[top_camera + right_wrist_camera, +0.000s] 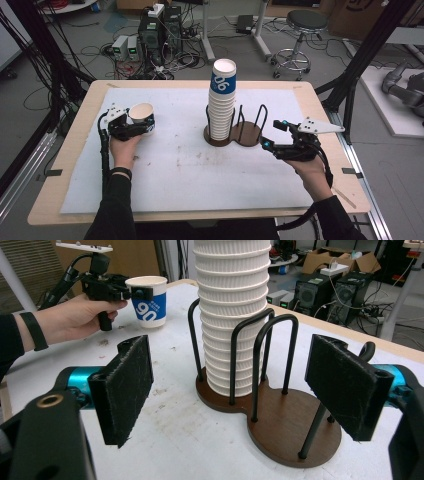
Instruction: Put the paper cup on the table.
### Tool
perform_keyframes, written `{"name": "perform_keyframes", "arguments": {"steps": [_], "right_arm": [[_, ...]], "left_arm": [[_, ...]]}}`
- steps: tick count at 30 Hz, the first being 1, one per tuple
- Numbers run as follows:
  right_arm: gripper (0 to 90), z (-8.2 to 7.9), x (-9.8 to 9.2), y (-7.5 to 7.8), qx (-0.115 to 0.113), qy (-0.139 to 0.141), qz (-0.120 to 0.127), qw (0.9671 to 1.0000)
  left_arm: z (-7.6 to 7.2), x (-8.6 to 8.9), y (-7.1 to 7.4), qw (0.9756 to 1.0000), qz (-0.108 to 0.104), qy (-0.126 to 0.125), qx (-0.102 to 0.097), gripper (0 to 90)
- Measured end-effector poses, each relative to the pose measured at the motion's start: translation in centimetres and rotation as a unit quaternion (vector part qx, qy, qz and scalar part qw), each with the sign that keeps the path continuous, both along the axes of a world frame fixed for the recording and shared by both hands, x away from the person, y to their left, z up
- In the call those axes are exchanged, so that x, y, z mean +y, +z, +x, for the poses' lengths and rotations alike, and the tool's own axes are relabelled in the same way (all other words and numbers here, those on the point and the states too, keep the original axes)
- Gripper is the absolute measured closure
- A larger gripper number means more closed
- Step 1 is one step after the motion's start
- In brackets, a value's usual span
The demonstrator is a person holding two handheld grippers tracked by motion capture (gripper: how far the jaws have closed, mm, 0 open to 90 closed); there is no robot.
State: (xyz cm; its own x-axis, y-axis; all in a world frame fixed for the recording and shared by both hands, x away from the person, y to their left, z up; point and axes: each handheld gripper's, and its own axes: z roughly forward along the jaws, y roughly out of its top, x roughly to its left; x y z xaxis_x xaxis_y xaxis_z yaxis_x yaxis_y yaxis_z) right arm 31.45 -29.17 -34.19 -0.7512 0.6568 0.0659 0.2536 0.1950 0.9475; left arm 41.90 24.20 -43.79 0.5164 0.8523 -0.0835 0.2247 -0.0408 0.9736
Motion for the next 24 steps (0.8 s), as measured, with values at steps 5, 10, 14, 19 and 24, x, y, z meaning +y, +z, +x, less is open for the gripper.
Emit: {"name": "perform_keyframes", "arguments": {"steps": [5, 10, 14, 19, 24], "right_arm": [[19.5, -0.02, 0.08, -0.03, 0.001, 0.001, -0.001, 1.0], [19.5, 0.07, 0.14, -0.02, -0.002, 0.002, 0.0, 1.0], [19.5, 0.1, 0.19, 0.1, -0.004, 0.003, 0.002, 1.0], [19.5, 0.11, 0.31, 0.18, -0.003, 0.005, 0.002, 1.0], [19.5, 0.18, 0.45, 0.23, -0.008, 0.006, 0.001, 1.0]], "left_arm": [[0.09, -0.14, -0.24, 0.9998, 0.016, -0.003, 0.01, 19.6], [-0.04, -0.26, -0.21, 0.9996, 0.021, 0.0, 0.016, 17.8], [-0.22, -0.47, -0.23, 0.9992, 0.029, -0.002, 0.029, 17.2], [-0.45, -0.61, -0.19, 0.9988, 0.04, 0.0, 0.027, 17.3], [-0.53, -0.76, -0.12, 0.9984, 0.051, 0.0, 0.025, 17.2]]}}
